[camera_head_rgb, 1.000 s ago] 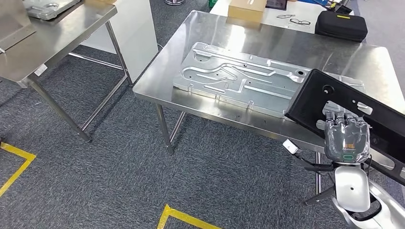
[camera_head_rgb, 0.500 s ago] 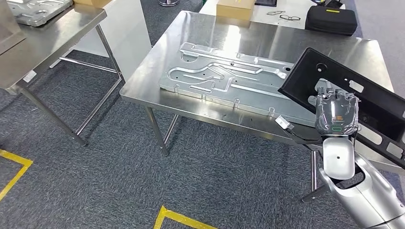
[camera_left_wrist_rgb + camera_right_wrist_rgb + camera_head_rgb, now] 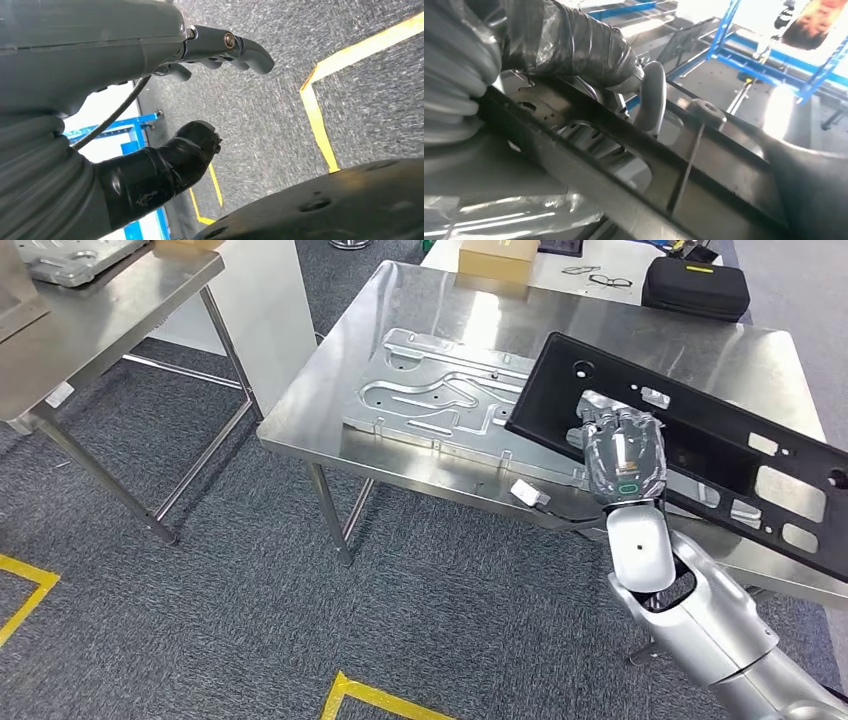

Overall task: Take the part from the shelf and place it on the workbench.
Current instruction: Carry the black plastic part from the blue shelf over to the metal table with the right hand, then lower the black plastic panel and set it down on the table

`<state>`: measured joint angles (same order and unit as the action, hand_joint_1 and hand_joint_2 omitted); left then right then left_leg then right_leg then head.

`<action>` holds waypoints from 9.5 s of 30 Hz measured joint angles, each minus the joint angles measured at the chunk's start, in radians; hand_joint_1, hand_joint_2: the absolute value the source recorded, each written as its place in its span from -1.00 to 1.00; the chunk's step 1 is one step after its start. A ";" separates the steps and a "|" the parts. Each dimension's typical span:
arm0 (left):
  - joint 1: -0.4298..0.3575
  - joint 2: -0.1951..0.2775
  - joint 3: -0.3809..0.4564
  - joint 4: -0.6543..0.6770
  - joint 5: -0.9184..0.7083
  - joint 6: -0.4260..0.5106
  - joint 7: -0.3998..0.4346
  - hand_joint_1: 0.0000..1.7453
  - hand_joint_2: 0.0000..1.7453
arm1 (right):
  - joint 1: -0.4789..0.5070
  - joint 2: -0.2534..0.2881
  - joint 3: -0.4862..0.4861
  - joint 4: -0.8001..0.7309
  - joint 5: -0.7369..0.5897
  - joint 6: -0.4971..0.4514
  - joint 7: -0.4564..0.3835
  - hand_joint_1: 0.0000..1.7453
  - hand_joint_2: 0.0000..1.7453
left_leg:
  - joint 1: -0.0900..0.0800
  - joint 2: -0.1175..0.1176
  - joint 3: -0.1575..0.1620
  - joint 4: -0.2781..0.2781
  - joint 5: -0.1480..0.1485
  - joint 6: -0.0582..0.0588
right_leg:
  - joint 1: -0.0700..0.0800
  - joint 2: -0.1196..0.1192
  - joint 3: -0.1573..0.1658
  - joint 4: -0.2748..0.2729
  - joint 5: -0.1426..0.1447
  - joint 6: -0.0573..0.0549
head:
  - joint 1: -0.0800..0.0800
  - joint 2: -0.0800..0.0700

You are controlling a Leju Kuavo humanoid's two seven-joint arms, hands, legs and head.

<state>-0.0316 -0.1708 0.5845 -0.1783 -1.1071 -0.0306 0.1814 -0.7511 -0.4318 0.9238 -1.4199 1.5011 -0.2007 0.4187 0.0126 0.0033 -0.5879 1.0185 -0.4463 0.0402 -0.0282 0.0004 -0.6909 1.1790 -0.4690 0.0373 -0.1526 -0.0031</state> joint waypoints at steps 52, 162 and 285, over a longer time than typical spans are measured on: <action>0.004 -0.002 -0.004 0.000 -0.024 -0.015 0.006 -1.00 1.00 | -0.036 0.140 0.150 0.023 0.000 0.057 -0.182 1.00 1.00 | -0.004 -0.006 -0.020 0.017 -0.002 -0.017 | 0.017 0.005 0.082 -0.137 0.017 -0.025 | 0.000 0.000; 0.000 -0.004 0.042 0.002 -0.018 -0.020 -0.055 -1.00 1.00 | 0.154 0.212 -0.113 0.407 -0.049 0.099 -0.247 -1.00 -1.00 | -0.004 -0.013 0.008 0.110 -0.101 -0.034 | 0.026 -0.003 0.086 -0.174 0.063 -0.078 | 0.003 0.000; -0.023 0.004 0.104 -0.002 -0.027 0.213 -0.149 -1.00 -1.00 | 0.664 0.457 -0.377 1.101 -1.349 0.071 -0.145 -1.00 -1.00 | 0.008 0.008 0.013 -0.055 0.048 0.009 | -0.005 0.003 0.182 -0.159 -0.072 0.017 | 0.002 0.000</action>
<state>-0.0551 -0.1673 0.6884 -0.1808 -1.1336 0.1822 0.0323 -0.0866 0.0253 0.5472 -0.3184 0.1522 -0.1297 0.2739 0.0203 0.0109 -0.5747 0.9630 -0.3984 0.0493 -0.0337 0.0035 -0.5089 1.0201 -0.5408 0.0542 -0.1504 -0.0031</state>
